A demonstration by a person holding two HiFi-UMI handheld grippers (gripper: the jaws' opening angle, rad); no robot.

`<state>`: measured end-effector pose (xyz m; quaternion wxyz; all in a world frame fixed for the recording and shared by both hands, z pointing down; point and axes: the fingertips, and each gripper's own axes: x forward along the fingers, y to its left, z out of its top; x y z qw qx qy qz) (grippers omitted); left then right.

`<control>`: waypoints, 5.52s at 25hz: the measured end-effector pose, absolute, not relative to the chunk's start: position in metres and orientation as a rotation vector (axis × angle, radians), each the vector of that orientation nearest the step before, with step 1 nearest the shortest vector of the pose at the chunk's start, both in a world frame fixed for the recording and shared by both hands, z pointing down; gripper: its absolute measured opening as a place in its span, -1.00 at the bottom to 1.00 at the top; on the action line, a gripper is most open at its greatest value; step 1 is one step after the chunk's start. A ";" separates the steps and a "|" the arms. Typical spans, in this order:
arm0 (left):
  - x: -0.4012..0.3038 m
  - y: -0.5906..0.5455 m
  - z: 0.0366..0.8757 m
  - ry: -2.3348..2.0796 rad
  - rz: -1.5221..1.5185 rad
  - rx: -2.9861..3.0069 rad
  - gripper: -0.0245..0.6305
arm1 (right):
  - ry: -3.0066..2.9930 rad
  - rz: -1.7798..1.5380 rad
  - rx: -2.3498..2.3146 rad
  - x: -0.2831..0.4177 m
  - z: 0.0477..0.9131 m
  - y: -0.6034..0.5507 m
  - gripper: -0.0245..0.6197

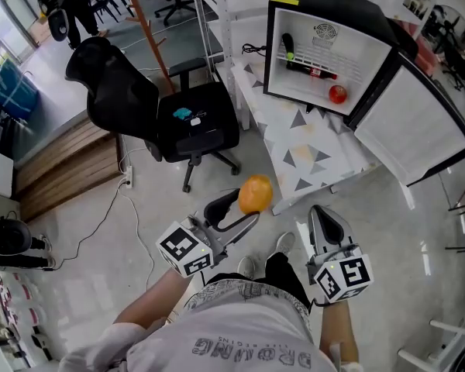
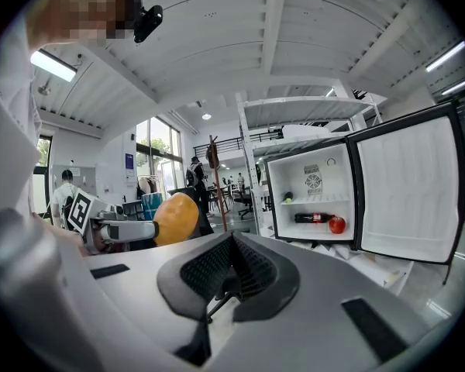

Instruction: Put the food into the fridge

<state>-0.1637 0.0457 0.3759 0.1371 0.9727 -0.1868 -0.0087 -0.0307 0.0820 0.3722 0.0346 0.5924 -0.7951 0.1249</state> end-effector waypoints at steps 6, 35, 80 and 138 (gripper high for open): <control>-0.156 0.024 0.378 -0.561 -0.008 2.820 -0.12 | -2.463 0.391 1.812 -0.022 0.377 0.059 -0.92; -0.005 -0.115 0.382 -0.711 0.077 2.779 -0.12 | -2.573 0.503 1.652 0.123 0.392 -0.093 -0.92; 0.096 -0.324 0.405 -0.660 0.568 3.130 -0.12 | -2.454 0.591 1.938 0.199 0.425 -0.195 -0.91; 0.155 -0.435 0.448 -0.816 1.133 3.164 -0.12 | -2.473 0.522 1.988 0.212 0.419 -0.251 -0.91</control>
